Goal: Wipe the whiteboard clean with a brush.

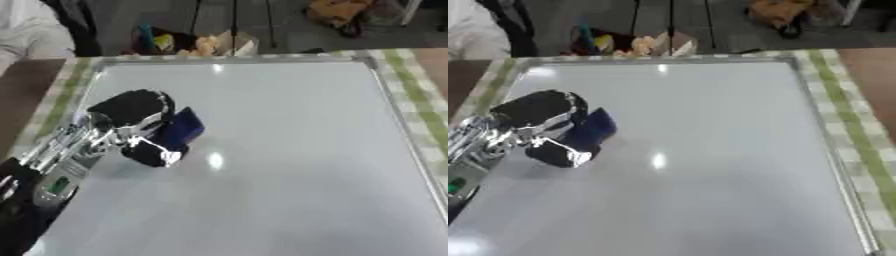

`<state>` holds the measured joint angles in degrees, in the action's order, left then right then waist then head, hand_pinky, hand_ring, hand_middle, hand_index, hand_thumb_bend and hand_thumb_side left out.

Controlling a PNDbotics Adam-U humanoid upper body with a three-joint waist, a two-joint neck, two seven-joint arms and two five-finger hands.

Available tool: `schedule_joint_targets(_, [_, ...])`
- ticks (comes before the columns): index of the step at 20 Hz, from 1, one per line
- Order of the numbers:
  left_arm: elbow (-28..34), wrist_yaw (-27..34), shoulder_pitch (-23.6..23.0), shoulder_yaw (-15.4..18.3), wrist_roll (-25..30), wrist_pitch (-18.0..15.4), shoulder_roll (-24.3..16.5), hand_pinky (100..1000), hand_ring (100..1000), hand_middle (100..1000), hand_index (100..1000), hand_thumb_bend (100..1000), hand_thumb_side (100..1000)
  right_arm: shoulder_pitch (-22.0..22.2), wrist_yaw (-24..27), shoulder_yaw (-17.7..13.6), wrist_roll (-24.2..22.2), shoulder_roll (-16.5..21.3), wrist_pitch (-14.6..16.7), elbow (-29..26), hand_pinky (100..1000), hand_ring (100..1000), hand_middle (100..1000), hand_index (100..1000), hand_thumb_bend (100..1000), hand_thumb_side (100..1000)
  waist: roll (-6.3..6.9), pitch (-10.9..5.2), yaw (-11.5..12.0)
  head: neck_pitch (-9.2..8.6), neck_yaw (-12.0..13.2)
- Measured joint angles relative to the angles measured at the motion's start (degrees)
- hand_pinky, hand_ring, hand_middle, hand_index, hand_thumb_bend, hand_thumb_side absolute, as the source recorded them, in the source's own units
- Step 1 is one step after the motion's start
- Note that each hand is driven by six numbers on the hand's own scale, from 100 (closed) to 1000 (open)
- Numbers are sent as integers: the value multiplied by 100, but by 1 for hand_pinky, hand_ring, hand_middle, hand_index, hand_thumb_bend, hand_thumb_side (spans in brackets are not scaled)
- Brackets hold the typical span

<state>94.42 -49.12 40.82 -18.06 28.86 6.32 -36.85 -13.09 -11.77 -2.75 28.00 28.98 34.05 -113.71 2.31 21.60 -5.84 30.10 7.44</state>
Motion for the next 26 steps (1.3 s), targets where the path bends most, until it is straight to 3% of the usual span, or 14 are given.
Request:
schedule_joint_targets(15, [-972,-348,122,546,-375,270,-169,405,620,503,286,270,386,1,-31,32,6,0,6,0,804,755,561,821,100,955,-10,24,-5,-50,151])
schedule_joint_targets(26, [-1473,-439,257,745,-420,271,-251,408,620,503,286,269,387,2,-52,35,12,0,14,0,804,755,560,821,100,955,-10,30,-23,-55,214])
